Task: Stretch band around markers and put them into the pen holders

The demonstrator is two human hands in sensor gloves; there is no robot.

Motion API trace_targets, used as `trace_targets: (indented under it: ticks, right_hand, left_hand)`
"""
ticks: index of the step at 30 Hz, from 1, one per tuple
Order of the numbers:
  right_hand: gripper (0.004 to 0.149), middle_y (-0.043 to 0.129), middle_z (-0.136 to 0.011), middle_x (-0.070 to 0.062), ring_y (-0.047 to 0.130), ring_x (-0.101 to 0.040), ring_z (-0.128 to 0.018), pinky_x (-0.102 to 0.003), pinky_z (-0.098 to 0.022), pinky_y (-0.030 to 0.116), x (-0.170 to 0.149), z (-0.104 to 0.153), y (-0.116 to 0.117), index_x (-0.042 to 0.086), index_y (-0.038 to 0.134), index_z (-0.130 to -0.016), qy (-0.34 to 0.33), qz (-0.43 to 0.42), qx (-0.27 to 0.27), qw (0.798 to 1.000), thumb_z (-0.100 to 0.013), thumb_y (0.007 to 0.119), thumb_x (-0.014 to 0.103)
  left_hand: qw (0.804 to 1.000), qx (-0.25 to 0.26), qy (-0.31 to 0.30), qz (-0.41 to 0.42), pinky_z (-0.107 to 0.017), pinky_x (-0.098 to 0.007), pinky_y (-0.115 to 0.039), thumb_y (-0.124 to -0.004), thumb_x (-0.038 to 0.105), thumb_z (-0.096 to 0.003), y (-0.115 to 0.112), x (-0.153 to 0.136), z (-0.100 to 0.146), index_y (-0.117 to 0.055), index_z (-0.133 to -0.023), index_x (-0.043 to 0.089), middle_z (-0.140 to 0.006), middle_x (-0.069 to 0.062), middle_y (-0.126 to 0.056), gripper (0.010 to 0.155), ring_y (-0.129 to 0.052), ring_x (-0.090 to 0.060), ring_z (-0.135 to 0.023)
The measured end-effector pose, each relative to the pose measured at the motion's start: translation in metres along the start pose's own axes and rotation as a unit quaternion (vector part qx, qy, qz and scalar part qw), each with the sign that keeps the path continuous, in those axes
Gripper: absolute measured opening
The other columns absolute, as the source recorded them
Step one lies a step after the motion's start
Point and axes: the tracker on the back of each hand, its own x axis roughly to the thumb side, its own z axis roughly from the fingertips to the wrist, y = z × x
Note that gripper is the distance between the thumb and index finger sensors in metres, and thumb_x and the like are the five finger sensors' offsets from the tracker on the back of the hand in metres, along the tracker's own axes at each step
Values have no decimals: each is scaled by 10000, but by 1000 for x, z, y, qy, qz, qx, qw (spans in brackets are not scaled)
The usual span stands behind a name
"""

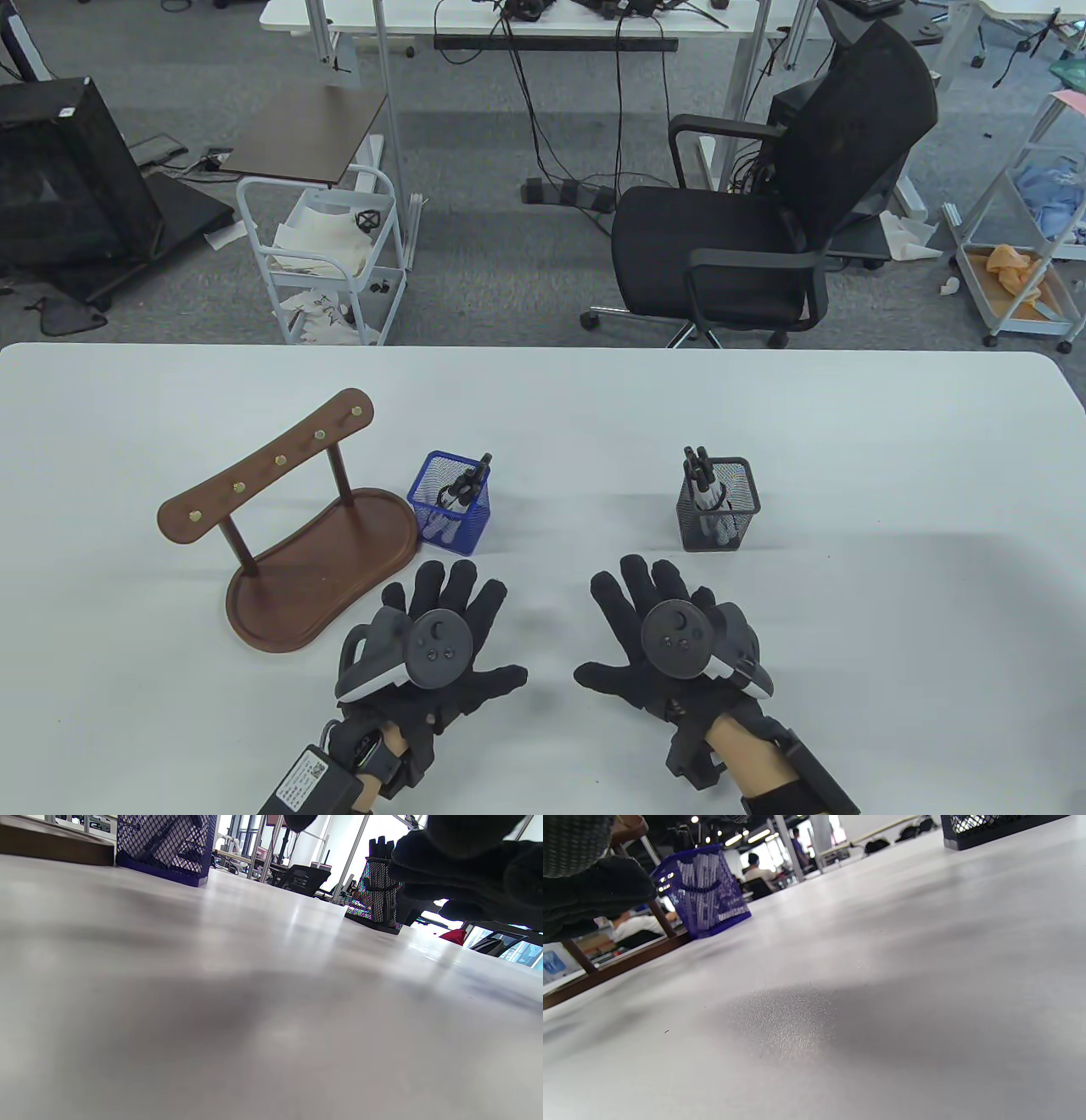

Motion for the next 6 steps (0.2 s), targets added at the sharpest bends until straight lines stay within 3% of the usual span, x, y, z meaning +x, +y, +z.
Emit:
trace_targets:
  ticks: [6]
  right_hand:
    - [977,178,-1309,-129,144,-525,-1143,-835,-678,258,0,0,0,315,316,-1165,-2,0,0,1000,-403,735,761]
  left_hand:
    - [1000,3,-1,2,-698,-841,-137,-634,793,-514,1,-1,0,-274,-1241,243,-1332,-221,-134,980,-49,-579,-1150]
